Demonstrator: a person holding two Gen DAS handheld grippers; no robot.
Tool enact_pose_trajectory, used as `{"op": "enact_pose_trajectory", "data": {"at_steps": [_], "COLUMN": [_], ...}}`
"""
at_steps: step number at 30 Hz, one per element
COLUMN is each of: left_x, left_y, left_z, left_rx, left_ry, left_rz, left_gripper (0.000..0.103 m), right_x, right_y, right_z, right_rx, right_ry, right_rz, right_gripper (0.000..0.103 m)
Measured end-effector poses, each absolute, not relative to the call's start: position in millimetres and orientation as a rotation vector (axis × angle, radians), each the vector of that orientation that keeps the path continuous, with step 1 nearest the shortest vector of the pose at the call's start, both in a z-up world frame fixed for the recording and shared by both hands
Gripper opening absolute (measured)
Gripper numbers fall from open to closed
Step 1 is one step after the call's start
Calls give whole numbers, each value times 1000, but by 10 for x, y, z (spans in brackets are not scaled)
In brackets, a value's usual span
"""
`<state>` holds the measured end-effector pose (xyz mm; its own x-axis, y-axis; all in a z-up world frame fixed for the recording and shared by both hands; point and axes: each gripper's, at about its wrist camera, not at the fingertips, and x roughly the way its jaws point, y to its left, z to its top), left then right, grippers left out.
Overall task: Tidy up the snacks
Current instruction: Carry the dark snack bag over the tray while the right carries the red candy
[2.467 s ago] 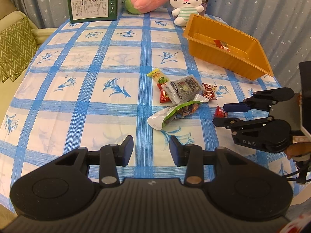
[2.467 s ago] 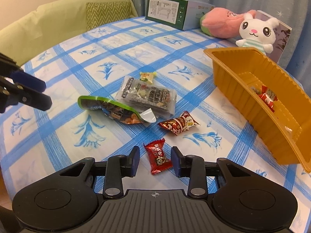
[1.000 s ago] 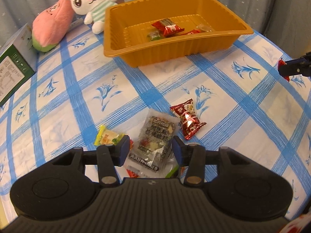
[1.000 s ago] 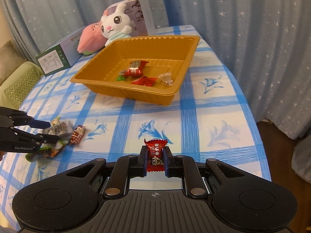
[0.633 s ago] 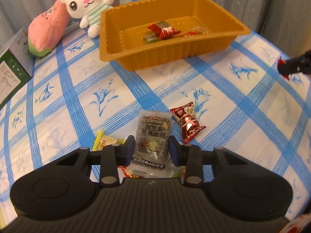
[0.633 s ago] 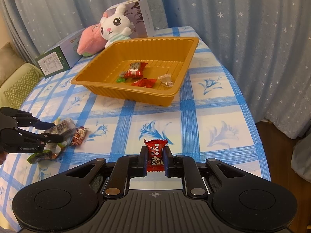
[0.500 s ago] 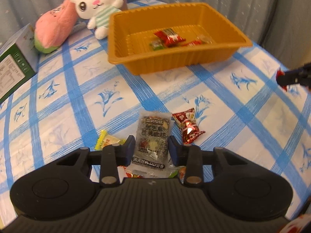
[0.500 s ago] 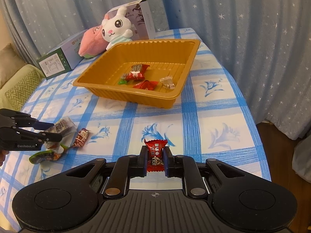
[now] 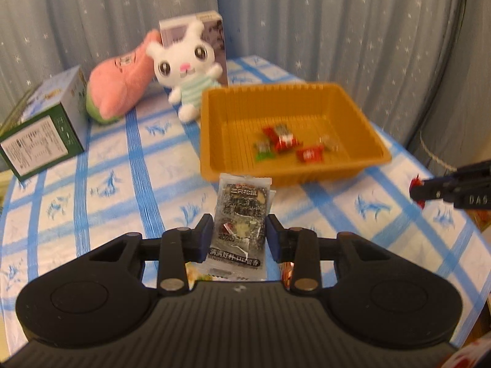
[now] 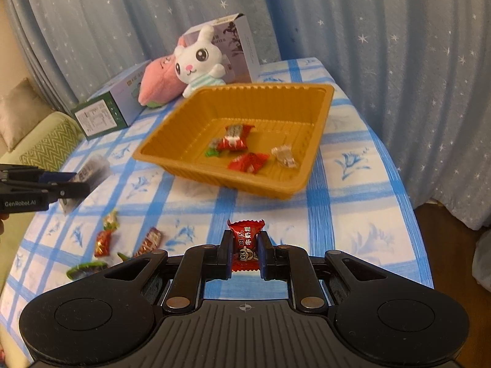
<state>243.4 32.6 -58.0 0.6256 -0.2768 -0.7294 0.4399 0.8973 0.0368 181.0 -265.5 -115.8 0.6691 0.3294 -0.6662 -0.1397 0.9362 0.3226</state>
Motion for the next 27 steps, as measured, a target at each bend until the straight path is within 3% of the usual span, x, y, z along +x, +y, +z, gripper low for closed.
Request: {"op": "enact_pose_trajectory", "data": {"at_steps": [13, 27], "left_x": [2967, 3639], "left_y": [-63, -461], "left_z": [-364, -472], "left_rx": [224, 253], "left_ry": [739, 764], "left_rz": [-398, -387], "left_gripper": [34, 34], "right_x": [2202, 2829], "right_y": [-2747, -2848], "right_z": [-894, -754], "right_rx": [292, 295], "right_ry": [732, 684], "right_rz": [260, 232], "right_gripper": [16, 16]}}
